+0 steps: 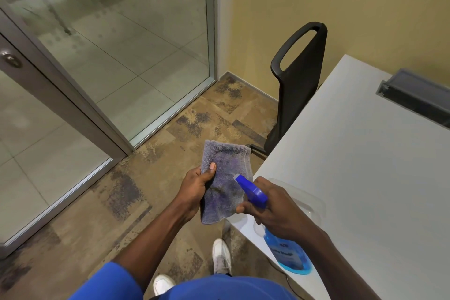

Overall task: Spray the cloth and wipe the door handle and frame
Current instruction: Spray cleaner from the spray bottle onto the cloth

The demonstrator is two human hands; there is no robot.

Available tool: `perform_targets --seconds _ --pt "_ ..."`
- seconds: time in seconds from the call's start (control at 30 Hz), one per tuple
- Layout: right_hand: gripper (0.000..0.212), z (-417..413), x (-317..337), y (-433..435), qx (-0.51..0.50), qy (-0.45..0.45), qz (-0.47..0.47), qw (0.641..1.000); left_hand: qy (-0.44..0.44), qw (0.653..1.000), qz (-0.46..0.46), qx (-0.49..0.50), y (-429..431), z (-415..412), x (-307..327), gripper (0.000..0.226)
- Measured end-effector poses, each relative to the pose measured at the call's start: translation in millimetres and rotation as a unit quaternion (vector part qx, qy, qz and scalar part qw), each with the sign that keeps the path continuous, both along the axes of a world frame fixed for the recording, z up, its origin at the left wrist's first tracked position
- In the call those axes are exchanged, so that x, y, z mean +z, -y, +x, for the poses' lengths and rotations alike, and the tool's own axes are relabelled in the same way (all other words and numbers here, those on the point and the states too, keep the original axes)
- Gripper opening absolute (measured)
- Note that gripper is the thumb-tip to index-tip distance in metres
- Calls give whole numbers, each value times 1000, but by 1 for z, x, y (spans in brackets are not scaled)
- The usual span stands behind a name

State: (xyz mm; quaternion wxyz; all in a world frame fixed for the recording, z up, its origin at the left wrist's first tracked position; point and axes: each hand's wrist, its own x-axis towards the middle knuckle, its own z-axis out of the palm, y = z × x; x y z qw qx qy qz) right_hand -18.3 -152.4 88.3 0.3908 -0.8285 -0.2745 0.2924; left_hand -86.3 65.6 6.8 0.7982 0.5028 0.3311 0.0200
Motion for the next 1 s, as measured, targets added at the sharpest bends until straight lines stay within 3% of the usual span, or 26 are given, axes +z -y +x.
perform_targets --seconds 0.2,0.6,0.77,1.0 --pt "53 7 2 3 -27 -14 -25 999 13 1000 -7 1 -4 1 0 33" --pt "54 4 -7 8 -17 -22 -45 999 17 1000 -22 14 -14 4 -1 32" --pt "93 1 -7 -1 -2 -3 -31 1000 16 1000 -22 10 -13 4 -1 33" --pt "68 5 -10 -6 -11 0 2 1000 21 1000 -12 -4 -12 3 -2 33"
